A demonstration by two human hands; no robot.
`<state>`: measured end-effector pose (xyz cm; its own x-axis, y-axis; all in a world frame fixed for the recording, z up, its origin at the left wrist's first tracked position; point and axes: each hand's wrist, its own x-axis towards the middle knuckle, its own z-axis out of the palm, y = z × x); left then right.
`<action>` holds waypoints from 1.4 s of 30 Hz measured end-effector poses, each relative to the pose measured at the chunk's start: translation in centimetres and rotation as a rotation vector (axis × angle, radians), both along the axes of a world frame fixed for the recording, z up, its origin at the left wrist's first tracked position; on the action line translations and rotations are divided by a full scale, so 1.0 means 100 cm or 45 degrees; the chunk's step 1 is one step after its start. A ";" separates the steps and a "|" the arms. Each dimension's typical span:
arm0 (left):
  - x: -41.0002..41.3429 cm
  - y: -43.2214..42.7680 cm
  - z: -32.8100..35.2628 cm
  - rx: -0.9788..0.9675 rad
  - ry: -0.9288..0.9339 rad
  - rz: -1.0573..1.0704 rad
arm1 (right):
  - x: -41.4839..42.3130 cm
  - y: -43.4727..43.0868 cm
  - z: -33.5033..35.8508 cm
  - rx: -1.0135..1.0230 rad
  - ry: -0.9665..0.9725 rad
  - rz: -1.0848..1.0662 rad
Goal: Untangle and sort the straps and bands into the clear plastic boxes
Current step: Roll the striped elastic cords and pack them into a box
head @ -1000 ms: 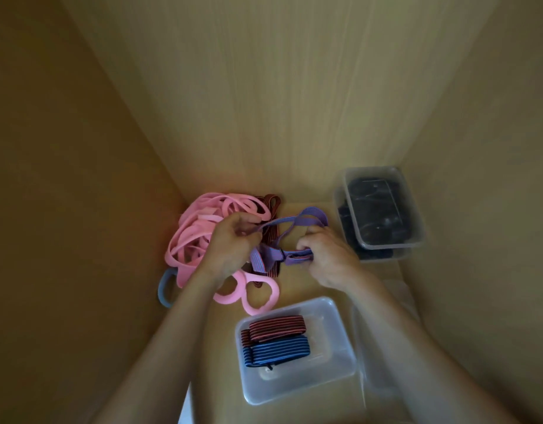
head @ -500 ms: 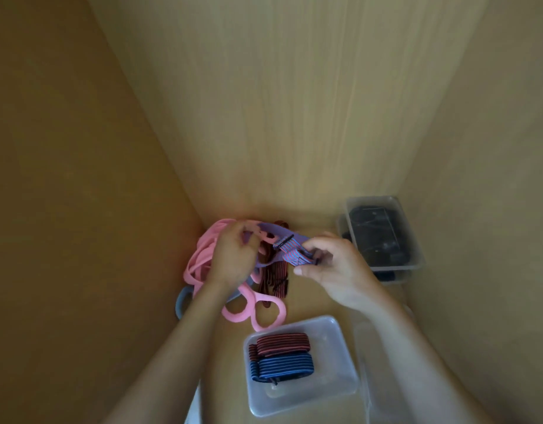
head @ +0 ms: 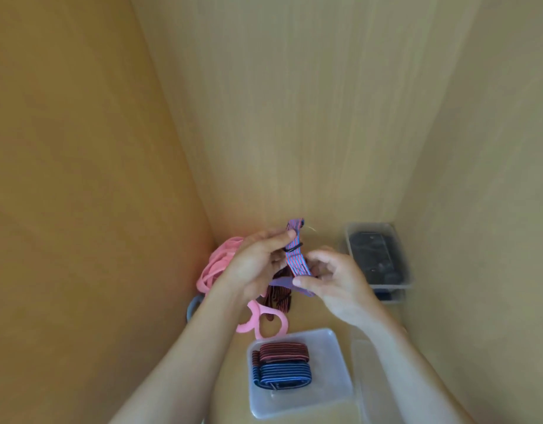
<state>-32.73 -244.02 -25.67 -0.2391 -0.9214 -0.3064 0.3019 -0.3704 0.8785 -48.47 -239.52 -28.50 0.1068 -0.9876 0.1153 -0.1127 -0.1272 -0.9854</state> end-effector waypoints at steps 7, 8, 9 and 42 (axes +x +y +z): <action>0.004 -0.001 0.023 -0.169 -0.095 0.172 | -0.013 0.007 0.018 0.042 -0.355 -0.121; 0.004 0.000 0.026 -0.188 -0.103 0.168 | -0.016 0.008 0.021 0.053 -0.402 -0.108; 0.003 0.001 0.029 -0.208 -0.108 0.163 | -0.018 0.008 0.024 0.063 -0.442 -0.097; 0.007 -0.008 0.217 -0.844 -0.326 0.074 | -0.024 -0.036 0.234 -0.298 -0.279 -0.162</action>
<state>-32.03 -244.80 -3.93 -0.1795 -0.9422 0.2830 0.0589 0.2768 0.9591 -50.88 -243.12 -5.15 -0.0676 -0.9355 0.3467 0.0692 -0.3511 -0.9338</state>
